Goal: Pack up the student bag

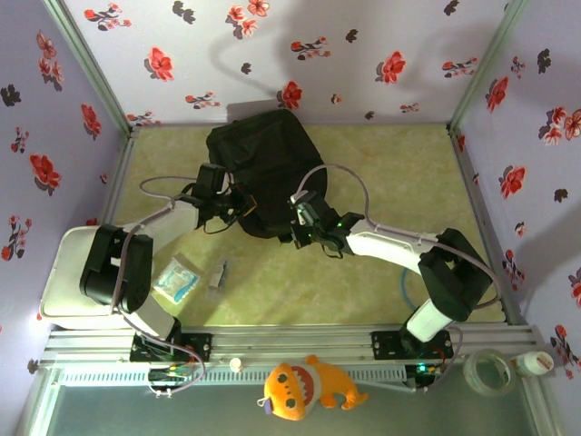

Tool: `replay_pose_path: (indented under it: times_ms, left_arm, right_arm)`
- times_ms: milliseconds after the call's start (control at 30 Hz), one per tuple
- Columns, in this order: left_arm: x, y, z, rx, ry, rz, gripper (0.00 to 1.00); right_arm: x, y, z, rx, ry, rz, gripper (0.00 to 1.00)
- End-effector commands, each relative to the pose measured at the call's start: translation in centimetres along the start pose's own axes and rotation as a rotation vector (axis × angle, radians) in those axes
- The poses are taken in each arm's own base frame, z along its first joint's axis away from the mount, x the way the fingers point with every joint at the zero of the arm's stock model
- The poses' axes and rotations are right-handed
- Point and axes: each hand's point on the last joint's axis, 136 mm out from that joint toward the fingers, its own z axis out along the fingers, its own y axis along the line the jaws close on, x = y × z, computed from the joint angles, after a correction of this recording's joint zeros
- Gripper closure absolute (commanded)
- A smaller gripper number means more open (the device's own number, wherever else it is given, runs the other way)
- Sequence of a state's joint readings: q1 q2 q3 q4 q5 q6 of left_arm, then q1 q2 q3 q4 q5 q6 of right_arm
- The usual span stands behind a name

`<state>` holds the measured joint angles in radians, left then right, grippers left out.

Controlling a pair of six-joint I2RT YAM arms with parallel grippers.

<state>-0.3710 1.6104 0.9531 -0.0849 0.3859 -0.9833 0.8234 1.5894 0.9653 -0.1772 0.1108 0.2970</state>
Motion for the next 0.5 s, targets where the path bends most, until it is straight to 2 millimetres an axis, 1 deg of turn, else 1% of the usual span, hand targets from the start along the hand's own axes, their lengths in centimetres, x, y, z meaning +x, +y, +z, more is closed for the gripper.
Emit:
replay_pose_path:
  times_ms: [0, 100, 167, 233, 333, 400, 467]
  left_arm:
    - [-1.8, -0.2, -1.2, 0.001, -0.080, 0.024, 1.00]
    - [-1.8, 0.2, -1.3, -0.003, -0.082, 0.021, 1.00]
    - [-1.8, 0.3, -1.4, -0.005, -0.081, 0.022, 1.00]
    - [-1.7, 0.3, -1.4, -0.004, -0.079, 0.022, 1.00]
    - [-1.6, 0.1, -1.4, 0.001, -0.074, 0.026, 1.00]
    - [-1.7, 0.0, -1.5, 0.002, -0.074, 0.030, 1.00]
    - [-1.7, -0.1, -1.4, 0.005, -0.070, 0.038, 1.00]
  right_arm:
    - [0.3, -6.0, -1.6, 0.277, -0.030, 0.121, 1.00]
    - [1.1, -9.4, -2.2, 0.381, -0.022, 0.221, 1.00]
    - [1.5, -10.9, -2.2, 0.408, -0.009, 0.287, 1.00]
    - [1.5, -11.7, -2.3, 0.429, -0.007, 0.327, 1.00]
    - [0.8, -11.8, -2.1, 0.426, -0.002, 0.348, 1.00]
    - [0.4, -11.4, -2.0, 0.411, 0.009, 0.348, 1.00]
    - [0.0, -10.4, -1.7, 0.350, 0.015, 0.342, 1.00]
